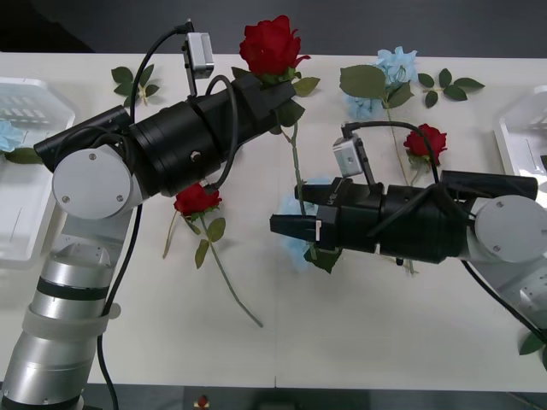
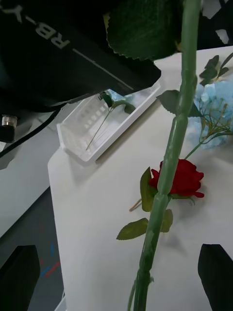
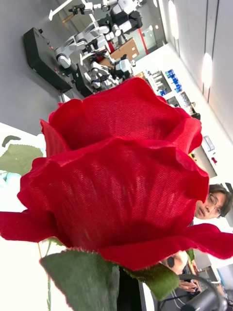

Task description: Put the red flowers into the right box and the blue flowers into the left box

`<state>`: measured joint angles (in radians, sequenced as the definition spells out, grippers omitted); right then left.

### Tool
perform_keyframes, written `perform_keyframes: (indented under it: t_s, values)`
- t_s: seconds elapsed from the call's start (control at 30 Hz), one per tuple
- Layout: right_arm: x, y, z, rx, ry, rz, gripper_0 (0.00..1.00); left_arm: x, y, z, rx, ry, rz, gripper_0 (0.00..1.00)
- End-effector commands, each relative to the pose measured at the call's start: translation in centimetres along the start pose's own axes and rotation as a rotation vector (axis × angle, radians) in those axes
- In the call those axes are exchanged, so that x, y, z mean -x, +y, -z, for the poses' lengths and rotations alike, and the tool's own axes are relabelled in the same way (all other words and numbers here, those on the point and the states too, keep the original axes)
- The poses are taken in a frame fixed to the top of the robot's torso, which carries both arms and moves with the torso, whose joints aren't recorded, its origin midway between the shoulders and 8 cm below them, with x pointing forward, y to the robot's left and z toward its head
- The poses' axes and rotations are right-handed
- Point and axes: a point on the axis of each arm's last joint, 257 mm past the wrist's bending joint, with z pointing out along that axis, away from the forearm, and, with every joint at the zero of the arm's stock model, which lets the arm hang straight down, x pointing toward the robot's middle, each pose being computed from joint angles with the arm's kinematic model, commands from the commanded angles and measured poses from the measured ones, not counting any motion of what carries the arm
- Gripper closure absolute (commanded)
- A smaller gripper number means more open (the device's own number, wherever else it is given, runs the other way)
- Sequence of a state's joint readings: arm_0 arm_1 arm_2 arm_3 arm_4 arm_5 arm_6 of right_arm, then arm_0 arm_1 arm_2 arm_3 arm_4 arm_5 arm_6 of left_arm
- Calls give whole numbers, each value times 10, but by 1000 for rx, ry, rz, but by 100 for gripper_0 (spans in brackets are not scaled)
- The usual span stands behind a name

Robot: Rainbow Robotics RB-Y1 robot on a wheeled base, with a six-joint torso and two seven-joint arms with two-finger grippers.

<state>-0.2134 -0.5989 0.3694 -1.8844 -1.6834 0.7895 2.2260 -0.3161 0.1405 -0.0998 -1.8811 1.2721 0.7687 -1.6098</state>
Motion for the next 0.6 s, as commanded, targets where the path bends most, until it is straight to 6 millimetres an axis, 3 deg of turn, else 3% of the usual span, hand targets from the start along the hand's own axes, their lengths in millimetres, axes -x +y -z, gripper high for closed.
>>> perform_keyframes:
  t_s: [0.03, 0.13, 0.23, 0.27, 0.4, 0.47, 0.6]
  values:
    - [9, -4, -13, 12, -11, 82, 5, 8, -18, -4, -32, -11, 15, 100]
    - [11, -6, -23, 18, -29, 69, 5, 9, -18, -3, -30, -12, 14, 100]
    - [16, -5, -31, 27, -45, 60, 22, 9, -16, -2, -27, -10, 13, 100]
    - [19, -3, -33, 32, -51, 63, 44, 10, -16, -2, -25, -12, 13, 100]
    - [21, -3, -34, 32, -55, 57, 91, 10, -14, -1, -21, -9, 11, 100]
    - [21, -4, -33, 29, -54, 58, 99, 10, -14, 0, -21, -8, 11, 100]
    - [19, -4, -33, 27, -50, 60, 100, 10, -12, 1, -17, -8, 10, 100]
